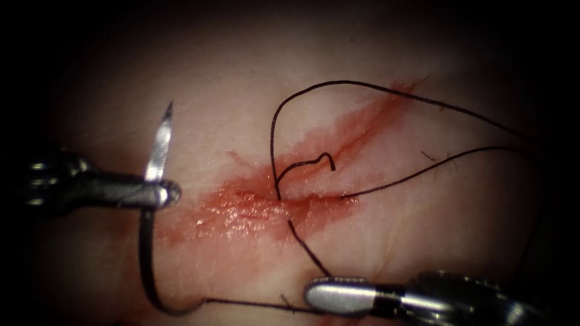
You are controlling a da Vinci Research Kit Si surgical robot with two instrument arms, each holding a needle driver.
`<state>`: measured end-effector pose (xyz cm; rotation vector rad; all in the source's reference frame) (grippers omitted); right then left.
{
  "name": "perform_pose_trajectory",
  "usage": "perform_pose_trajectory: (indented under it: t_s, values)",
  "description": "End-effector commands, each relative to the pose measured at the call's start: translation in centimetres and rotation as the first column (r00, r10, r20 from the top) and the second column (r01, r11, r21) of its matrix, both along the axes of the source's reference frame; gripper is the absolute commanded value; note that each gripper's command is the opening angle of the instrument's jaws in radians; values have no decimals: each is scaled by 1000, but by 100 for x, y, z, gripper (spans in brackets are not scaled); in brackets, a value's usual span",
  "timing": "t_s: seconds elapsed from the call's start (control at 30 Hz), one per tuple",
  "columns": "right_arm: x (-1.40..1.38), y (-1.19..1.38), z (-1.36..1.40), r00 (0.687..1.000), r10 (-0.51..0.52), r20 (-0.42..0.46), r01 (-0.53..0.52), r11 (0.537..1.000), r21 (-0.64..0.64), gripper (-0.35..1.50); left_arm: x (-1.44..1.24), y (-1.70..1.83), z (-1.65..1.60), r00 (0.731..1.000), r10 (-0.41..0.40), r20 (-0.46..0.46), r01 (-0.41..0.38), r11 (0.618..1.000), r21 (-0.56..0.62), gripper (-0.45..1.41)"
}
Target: Wound Closure
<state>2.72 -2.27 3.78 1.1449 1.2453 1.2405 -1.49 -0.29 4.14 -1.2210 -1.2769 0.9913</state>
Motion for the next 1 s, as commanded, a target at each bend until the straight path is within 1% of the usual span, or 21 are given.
perform_pose_trajectory:
  t_s: [0.03,0.2,0.37,0.5,0.53,0.57,0.63,0.67,0.7,0.77,0.87,0.97,1.0]
  values:
    - [11,3,-9,999,1,-32,-1,1000,-18,-35,-5,0,5,1000,1,1,-1,1000,-1,-45]
    - [10,8,-22,997,-17,-74,12,998,-69,-35,-5,0,6,1000,4,3,-4,1000,-2,-45]
    - [7,0,-34,994,-49,-98,39,994,-100,-35,-5,0,7,1000,4,3,-4,1000,-3,-45]
    - [4,-5,-36,990,-81,-116,68,992,-109,-35,-4,-1,7,1000,5,4,-5,1000,-3,-45]
    - [4,-4,-34,989,-88,-119,74,991,-110,-10,-4,-1,7,1000,6,4,-6,1000,-3,-45]
    - [3,-2,-30,988,-91,-121,78,991,-111,24,-3,-1,7,1000,6,4,-6,1000,-3,-45]
    - [2,3,-22,992,-71,-109,58,992,-115,74,-3,-1,7,1000,7,5,-7,1000,-3,-45]
    - [1,8,-16,994,-46,-94,36,993,-113,96,-3,-1,7,1000,7,5,-7,1000,-3,-45]
    - [-1,11,-11,996,-25,-85,16,994,-112,105,-3,-1,7,1000,7,5,-7,1000,-3,-45]
    - [-8,18,0,998,18,-59,-25,994,-110,110,-3,-2,7,1000,9,6,-9,1000,-4,-45]
    - [-20,27,14,998,48,-41,-53,992,-111,108,-3,-3,8,1000,10,6,-10,1000,-5,-45]
    - [-30,35,28,997,74,-30,-75,996,-48,103,-3,-3,8,1000,12,8,-12,1000,-6,-45]
    - [-33,37,34,995,97,-24,-96,995,33,96,-3,-3,8,1000,13,8,-13,1000,-6,-45]
